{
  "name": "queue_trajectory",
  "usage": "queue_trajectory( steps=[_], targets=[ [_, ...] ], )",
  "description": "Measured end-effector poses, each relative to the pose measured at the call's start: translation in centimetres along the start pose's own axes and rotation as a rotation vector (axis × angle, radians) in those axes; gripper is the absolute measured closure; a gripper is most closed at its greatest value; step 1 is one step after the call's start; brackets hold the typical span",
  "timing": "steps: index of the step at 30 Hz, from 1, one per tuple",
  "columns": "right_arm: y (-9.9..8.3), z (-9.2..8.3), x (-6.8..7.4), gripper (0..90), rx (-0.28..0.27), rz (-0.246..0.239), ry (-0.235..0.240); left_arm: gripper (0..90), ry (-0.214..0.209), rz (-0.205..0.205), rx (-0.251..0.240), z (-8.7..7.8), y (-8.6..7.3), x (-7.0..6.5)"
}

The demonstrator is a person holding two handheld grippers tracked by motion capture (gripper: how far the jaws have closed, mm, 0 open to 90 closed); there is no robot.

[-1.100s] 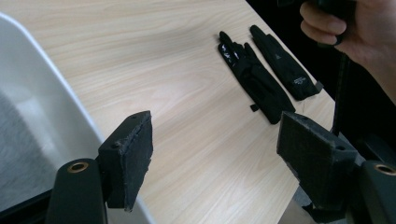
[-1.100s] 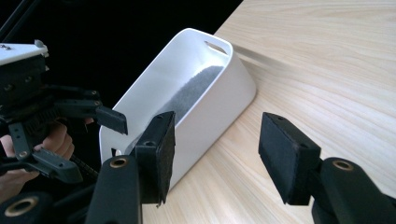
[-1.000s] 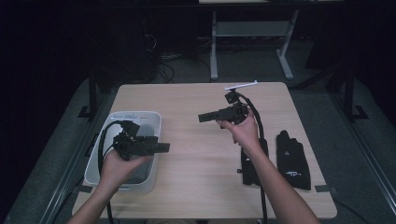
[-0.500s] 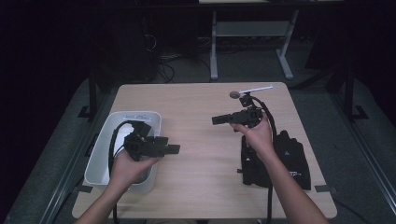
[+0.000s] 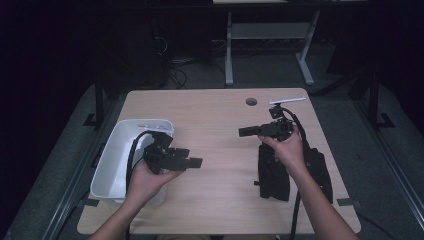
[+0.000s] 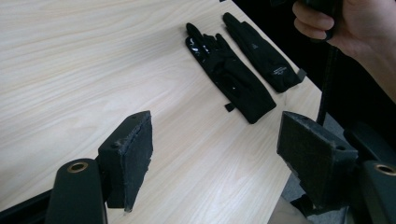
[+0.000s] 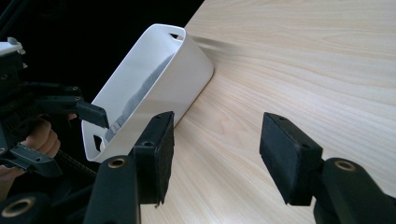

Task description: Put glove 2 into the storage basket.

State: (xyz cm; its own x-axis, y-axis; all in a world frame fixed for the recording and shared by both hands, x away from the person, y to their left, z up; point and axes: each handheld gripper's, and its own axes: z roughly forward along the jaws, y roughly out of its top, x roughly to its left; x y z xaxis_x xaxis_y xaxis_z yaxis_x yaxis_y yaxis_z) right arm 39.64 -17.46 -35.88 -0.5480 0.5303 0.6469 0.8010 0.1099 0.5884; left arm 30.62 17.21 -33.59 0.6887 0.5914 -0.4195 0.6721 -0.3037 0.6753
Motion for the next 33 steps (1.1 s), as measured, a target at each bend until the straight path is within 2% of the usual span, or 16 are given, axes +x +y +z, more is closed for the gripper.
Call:
queue_trajectory(
  steps=[12,21,33],
  targets=[
    [-1.4,-1.8,-1.6,44.5,-0.012,0.024,-0.018,26.3,-0.036,0.017,0.027,2.7,0.3,-1.1],
    [-2.8,-3.7,-2.9,44.5,-0.026,0.051,-0.049,26.0,-0.061,0.031,0.045,4.1,0.5,-2.0],
    [-4.6,-5.6,-4.5,44.6,-0.038,0.081,-0.068,25.9,-0.09,0.041,0.061,6.2,0.6,-3.0]
  ],
)
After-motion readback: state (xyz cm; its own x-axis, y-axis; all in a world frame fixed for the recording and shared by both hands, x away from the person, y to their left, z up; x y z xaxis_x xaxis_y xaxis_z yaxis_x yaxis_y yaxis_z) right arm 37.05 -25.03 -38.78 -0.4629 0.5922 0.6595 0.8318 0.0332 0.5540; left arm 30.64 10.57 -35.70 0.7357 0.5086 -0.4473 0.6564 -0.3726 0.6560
